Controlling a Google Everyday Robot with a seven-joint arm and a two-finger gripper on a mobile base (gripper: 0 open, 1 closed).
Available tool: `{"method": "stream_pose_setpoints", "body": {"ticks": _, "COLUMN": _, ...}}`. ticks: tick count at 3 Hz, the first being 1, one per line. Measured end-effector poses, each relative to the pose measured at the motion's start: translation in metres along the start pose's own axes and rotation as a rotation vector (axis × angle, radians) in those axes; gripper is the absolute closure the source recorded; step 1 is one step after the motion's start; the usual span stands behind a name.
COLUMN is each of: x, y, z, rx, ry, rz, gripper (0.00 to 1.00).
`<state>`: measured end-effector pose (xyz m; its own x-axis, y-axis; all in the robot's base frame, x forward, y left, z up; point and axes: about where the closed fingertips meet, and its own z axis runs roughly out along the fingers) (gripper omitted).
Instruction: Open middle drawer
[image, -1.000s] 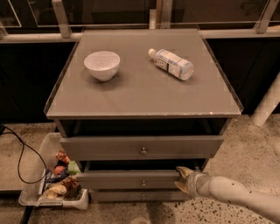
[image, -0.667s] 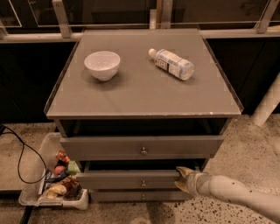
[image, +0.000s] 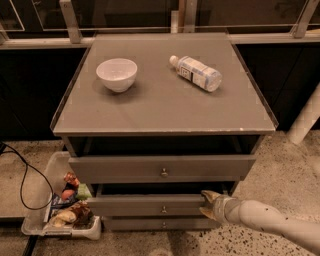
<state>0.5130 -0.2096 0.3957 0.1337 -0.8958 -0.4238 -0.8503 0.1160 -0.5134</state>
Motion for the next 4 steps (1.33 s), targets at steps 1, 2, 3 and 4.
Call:
{"method": "stream_pose_setpoints", "body": {"ticks": 1, "x": 0.000, "y": 0.000, "z": 0.000, "rx": 0.000, "ry": 0.000, "rz": 0.000, "gripper": 0.37}}
{"method": "stream_pose_setpoints", "body": {"ticks": 2, "x": 0.002, "y": 0.009, "z": -0.005, "rx": -0.023, "ry": -0.022, "rz": 0.007, "gripper": 0.14}}
{"method": "stream_pose_setpoints", "body": {"ticks": 3, "x": -0.010, "y": 0.048, "z": -0.005, "rx": -0.059, "ry": -0.087, "rz": -0.003, "gripper": 0.17}}
{"method": "stream_pose_setpoints", "body": {"ticks": 4, "x": -0.011, "y": 0.048, "z": -0.009, "rx": -0.058, "ry": -0.087, "rz": -0.002, "gripper": 0.41}}
